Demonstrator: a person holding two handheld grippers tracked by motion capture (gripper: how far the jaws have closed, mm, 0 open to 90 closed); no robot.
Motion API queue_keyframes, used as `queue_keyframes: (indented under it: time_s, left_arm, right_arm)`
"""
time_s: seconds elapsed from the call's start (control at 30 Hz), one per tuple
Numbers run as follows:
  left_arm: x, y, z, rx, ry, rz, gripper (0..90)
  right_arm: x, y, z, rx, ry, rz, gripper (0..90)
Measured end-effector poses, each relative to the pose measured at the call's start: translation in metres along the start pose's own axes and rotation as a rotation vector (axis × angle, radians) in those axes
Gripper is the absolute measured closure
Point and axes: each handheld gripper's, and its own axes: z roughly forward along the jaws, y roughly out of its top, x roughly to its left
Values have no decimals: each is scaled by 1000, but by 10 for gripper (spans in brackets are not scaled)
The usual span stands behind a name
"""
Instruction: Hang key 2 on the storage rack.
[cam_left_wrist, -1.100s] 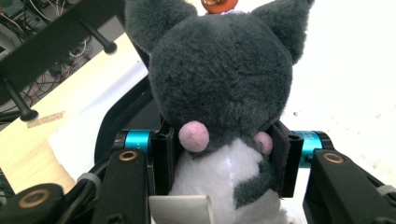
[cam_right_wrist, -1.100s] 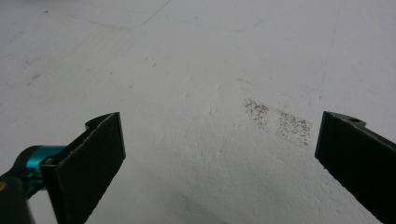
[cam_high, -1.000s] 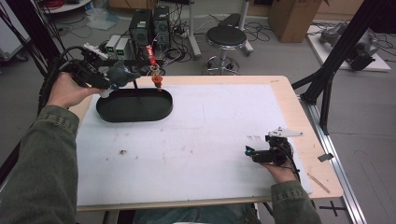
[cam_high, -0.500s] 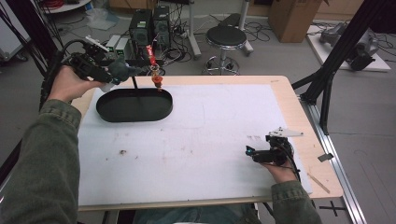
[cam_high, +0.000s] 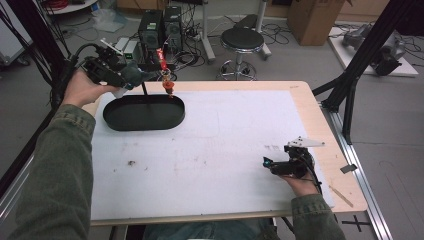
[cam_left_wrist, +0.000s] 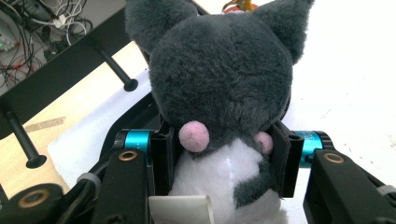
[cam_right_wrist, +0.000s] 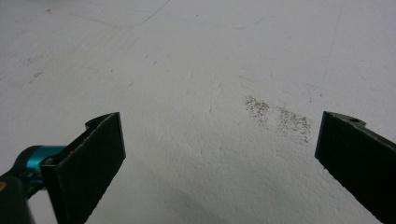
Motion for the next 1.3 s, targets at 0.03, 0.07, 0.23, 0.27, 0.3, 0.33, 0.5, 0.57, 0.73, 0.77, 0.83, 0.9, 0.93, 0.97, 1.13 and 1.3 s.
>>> queue_keyframes:
  time_s: [0.03, 0.07, 0.23, 0.27, 0.3, 0.33, 0.5, 0.57, 0.73, 0.77, 0.83, 0.9, 0.93, 0.97, 1.13, 1.3]
  left_arm:
    - [1, 0, 1, -1, -1, -9, 535]
    - [2, 0, 1, 0, -5, -13, 535]
    - [4, 0, 0, -15, -18, -26, 534]
    - [4, 0, -1, -16, -17, -25, 534]
    - [4, 0, -2, -20, -19, -27, 534]
    - [4, 0, -3, -20, -20, -26, 533]
    - [7, -2, -6, -30, 0, -32, 533]
    - [7, -1, -3, -38, 8, -35, 532]
    - [6, 5, 8, -52, 23, -55, 522]
    - [6, 6, 10, -47, 30, -63, 509]
    - [6, 7, 13, -58, 51, -79, 463]
    - [8, 8, 12, -78, 34, -95, 409]
    - [8, 9, 12, -84, 38, -96, 360]
    - [8, 9, 11, -90, 60, -95, 293]
    - [10, 6, 3, -142, 65, -97, 176]
    - [9, 0, -4, -214, 58, -92, 111]
  right_arm:
    - [0, 0, 0, 1, 0, 1, 8]
    - [0, 0, 0, 2, 2, 1, 8]
    - [-1, 0, 1, 6, 6, 3, 8]
    - [-1, 0, 1, 7, 7, 2, 8]
    - [-1, 0, 1, 7, 6, 2, 8]
    - [-1, 0, 1, 6, 6, 3, 8]
    - [-1, 0, 0, 4, 4, 0, 8]
    - [-1, -1, 1, 3, 5, -4, 8]
    - [0, -1, 1, 6, 9, -2, 8]
    - [0, -1, 1, 5, 10, 0, 8]
    - [-1, -1, 1, 6, 10, 1, 8]
    - [-1, -1, 1, 5, 11, -4, 8]
    - [-1, -1, 0, 6, 12, 1, 8]
    - [-1, -2, 0, 9, 12, 2, 8]
    - [-1, -2, 0, 6, 20, 5, 8]
    - [0, -1, 0, 2, 24, 1, 8]
